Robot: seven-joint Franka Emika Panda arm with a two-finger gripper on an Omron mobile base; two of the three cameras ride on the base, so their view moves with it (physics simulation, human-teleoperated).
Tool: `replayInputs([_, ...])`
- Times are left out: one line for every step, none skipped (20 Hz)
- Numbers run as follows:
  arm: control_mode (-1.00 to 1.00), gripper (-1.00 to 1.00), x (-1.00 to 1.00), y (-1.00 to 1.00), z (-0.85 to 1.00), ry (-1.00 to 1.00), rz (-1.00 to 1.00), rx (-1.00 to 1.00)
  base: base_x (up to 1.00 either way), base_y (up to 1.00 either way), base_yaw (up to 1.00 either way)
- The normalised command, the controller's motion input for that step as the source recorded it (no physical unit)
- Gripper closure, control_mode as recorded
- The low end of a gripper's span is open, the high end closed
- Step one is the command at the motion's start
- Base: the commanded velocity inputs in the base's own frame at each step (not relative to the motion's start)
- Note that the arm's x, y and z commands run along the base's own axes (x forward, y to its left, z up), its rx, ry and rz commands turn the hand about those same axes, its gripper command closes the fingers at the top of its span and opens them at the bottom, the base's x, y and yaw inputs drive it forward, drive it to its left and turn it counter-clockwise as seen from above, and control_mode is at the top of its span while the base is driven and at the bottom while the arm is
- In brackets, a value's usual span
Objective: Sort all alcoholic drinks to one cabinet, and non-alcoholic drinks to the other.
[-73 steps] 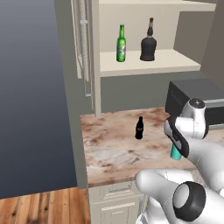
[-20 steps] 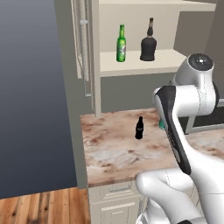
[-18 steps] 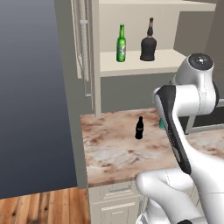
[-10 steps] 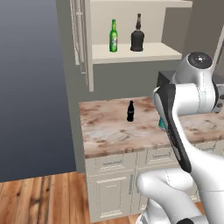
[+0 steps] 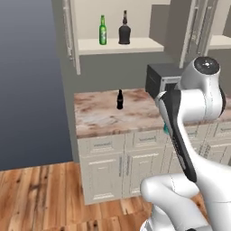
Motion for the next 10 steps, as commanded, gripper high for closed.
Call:
replayInputs([1.00, 1.00, 0.00, 0.00, 0.00, 0.00, 0.00, 0.00, -0.04, -0.82, 0.00])
replayInputs([1.00, 1.00, 0.00, 0.00, 0.00, 0.00, 0.00, 0.00, -0.04, -0.88, 0.00])
replayInputs([1.00, 1.00, 0.00, 0.00, 0.00, 0.00, 0.00, 0.00, 0.00, -0.90, 0.00])
replayInputs([1.00, 1.00, 0.00, 0.00, 0.00, 0.00, 0.00, 0.00, -0.03, -0.93, 0.00])
replayInputs([1.00, 1.00, 0.00, 0.00, 0.00, 0.00, 0.00, 0.00, 0.00, -0.93, 0.00])
replayInputs([1.00, 1.00, 0.00, 0.00, 0.00, 0.00, 0.00, 0.00, 0.00, -0.91, 0.00])
replayInputs([1.00, 1.00, 0.00, 0.00, 0.00, 0.00, 0.00, 0.00, 0.00, -0.90, 0.00])
replayInputs([1.00, 1.00, 0.00, 0.00, 0.00, 0.00, 0.00, 0.00, 0.00, -0.93, 0.00])
replayInputs([1.00, 1.00, 0.00, 0.00, 0.00, 0.00, 0.00, 0.00, 0.00, -0.94, 0.00])
replayInputs([1.00, 1.00, 0.00, 0.00, 0.00, 0.00, 0.00, 0.00, 0.00, -0.94, 0.00])
